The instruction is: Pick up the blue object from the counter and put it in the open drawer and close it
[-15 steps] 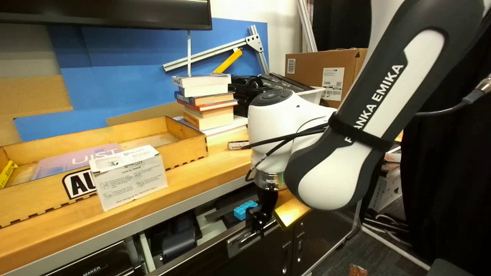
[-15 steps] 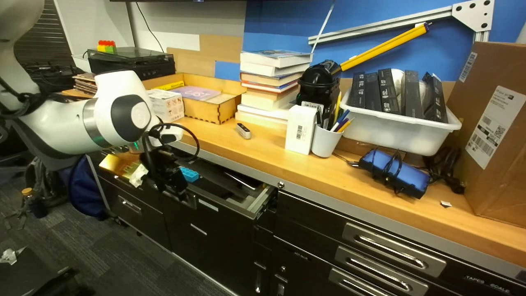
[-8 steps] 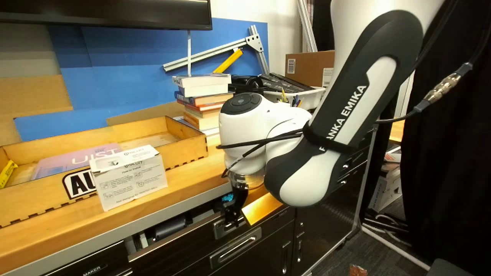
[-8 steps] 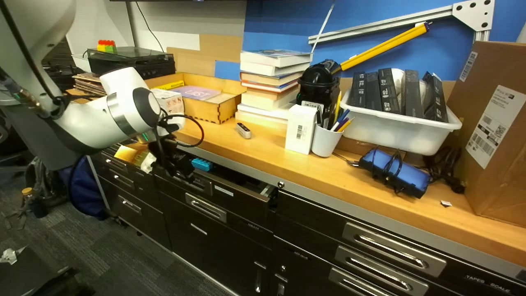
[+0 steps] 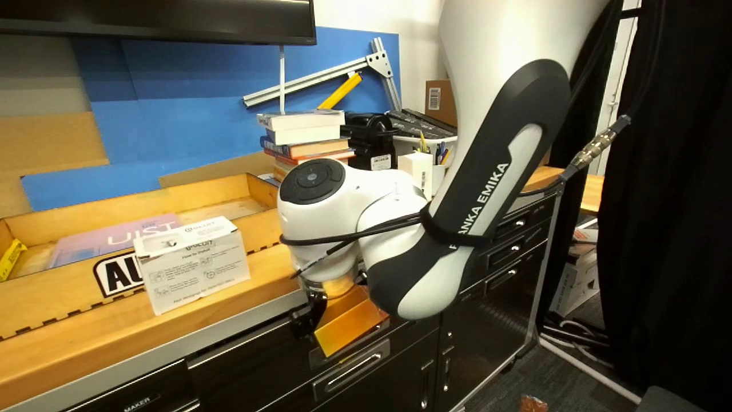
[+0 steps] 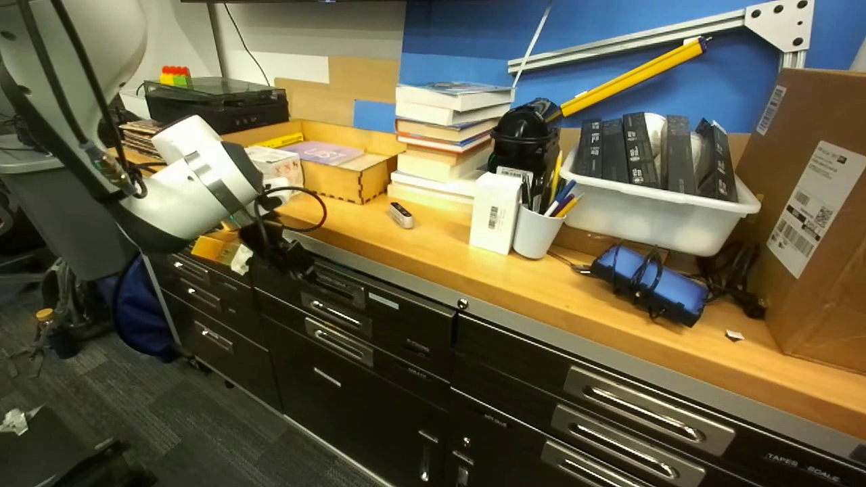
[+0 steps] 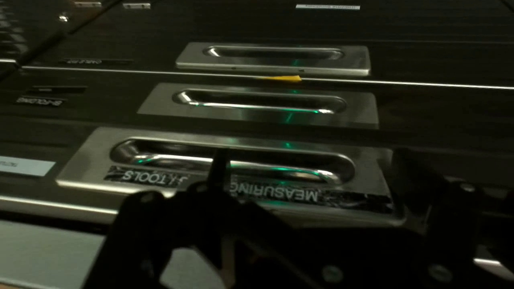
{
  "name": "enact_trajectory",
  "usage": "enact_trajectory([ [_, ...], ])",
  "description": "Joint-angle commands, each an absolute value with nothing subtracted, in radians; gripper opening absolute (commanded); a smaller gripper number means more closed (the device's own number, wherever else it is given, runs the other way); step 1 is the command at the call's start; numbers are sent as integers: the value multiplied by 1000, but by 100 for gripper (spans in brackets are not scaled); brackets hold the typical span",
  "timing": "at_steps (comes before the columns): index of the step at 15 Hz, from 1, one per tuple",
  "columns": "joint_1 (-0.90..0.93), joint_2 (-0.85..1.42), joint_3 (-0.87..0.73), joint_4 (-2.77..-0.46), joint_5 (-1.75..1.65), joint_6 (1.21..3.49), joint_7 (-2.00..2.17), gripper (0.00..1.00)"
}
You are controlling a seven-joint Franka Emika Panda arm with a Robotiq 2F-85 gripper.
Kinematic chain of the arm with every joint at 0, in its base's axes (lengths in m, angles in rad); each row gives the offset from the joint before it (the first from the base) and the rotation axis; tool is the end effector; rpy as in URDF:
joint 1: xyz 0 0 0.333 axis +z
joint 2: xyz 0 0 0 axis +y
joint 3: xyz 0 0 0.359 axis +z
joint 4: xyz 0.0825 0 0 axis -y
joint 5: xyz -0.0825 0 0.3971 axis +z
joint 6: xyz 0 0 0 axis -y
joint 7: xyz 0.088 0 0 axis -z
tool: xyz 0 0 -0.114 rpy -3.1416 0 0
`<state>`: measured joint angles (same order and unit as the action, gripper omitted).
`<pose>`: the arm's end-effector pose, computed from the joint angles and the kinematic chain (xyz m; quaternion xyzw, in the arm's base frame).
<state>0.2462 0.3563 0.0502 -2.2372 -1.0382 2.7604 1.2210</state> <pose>0.5346 0.1985 0.2377 0.9736 0.0080 0.2031 0.1036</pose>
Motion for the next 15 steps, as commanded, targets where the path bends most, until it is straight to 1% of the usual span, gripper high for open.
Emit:
enact_trajectory([
  [1,303,418,21,-2124,-1148,2765,1350,100],
  [4,321,436,10,-2098,-1205,2751,1410,100],
  [7,284,375,39,-2189,-1134,2742,1306,100],
  [10,198,254,109,-2334,-915,2686,1066,100],
  [11,151,204,156,-2389,-842,2641,991,100],
  [14,78,76,231,-2466,-590,2490,757,100],
  [15,24,53,297,-2487,-504,2462,679,100],
])
